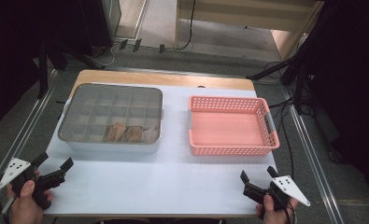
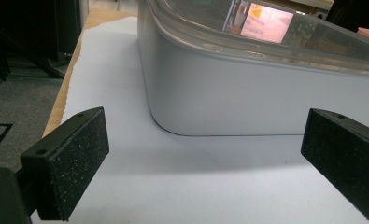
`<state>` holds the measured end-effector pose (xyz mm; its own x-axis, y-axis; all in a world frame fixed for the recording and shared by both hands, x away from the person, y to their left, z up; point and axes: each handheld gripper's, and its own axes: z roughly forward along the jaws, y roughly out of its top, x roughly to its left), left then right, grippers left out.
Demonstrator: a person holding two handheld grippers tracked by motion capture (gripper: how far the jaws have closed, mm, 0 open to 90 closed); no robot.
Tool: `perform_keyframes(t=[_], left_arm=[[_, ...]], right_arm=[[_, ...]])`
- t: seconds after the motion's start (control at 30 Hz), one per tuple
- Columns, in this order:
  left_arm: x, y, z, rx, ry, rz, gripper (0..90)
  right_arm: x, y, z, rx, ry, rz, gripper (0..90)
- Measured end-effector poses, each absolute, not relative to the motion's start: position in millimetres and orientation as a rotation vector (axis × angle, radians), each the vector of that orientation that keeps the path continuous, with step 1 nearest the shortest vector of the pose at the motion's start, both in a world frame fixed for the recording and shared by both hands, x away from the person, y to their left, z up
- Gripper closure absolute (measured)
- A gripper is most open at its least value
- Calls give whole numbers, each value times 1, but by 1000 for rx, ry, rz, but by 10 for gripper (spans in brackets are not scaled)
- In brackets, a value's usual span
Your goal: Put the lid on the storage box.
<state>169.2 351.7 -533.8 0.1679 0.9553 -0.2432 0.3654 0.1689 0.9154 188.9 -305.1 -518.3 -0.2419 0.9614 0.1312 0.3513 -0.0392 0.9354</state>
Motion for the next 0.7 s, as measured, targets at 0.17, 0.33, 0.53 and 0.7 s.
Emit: perform_keyframes(t=[0.17, 0.33, 0.53, 0.7], left_arm=[[169, 352, -534, 1386, 1389, 705, 14], [168, 352, -534, 1369, 1389, 712, 14], [169, 353, -534, 1367, 1393, 700, 14], [169, 355, -534, 1358, 1396, 688, 14]], right_arm=[[192, -334, -523, 1443, 1574, 1247, 0], [192, -355, -523, 1472, 1521, 1265, 8], [195, -359, -527, 1499, 1538, 1266, 25], [193, -360, -527, 1518, 1504, 1264, 47]])
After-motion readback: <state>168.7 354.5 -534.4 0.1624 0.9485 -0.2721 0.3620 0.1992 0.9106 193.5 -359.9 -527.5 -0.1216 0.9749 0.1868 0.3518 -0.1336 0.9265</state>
